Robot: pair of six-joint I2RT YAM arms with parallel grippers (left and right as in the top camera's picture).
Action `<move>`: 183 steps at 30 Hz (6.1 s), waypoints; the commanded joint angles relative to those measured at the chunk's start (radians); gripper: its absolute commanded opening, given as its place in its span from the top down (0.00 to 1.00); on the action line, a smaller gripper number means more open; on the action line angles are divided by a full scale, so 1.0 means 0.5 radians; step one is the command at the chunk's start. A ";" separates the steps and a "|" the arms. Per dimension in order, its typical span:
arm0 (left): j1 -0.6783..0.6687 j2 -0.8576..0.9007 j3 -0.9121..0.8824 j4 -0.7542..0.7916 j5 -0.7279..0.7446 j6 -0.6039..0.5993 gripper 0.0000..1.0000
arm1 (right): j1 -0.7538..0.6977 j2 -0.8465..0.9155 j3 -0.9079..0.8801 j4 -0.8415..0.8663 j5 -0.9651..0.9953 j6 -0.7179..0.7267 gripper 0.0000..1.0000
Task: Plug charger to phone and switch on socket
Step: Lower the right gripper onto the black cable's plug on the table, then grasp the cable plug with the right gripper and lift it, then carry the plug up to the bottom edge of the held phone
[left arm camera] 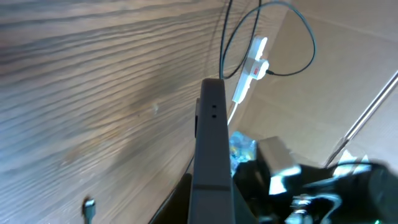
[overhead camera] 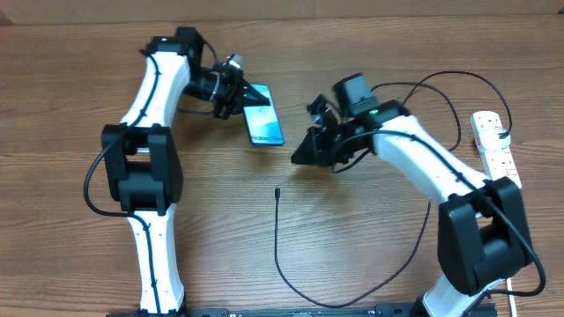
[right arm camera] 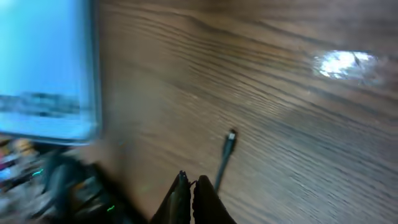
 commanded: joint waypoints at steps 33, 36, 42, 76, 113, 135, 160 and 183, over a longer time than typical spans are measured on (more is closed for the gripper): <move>0.083 -0.006 0.018 -0.047 -0.276 0.272 0.96 | 0.763 0.236 -0.075 -0.014 1.247 0.938 0.74; 0.083 -0.006 0.018 -0.034 -0.276 0.266 0.96 | 0.764 0.243 -0.075 0.019 1.241 0.938 0.80; 0.083 -0.006 0.018 -0.032 -0.276 0.266 0.96 | 0.772 0.310 -0.075 0.101 1.200 0.938 0.81; 0.082 -0.007 0.018 0.160 -0.277 0.273 0.96 | 0.327 0.473 0.200 -0.154 0.968 -0.059 0.96; 0.082 -0.006 0.018 0.159 -0.278 0.272 0.96 | 0.330 0.483 0.200 -0.167 1.056 0.062 0.77; 0.092 -0.007 0.018 0.464 0.797 0.417 0.96 | -0.004 0.249 0.214 -0.352 -0.565 -0.780 0.96; 0.012 -0.007 0.020 0.346 1.012 0.230 0.96 | -0.278 0.238 0.214 -0.251 -1.612 -1.069 0.96; -0.098 -0.007 0.020 0.307 1.006 0.224 0.96 | -0.338 0.238 0.215 -0.227 -1.729 -1.069 0.96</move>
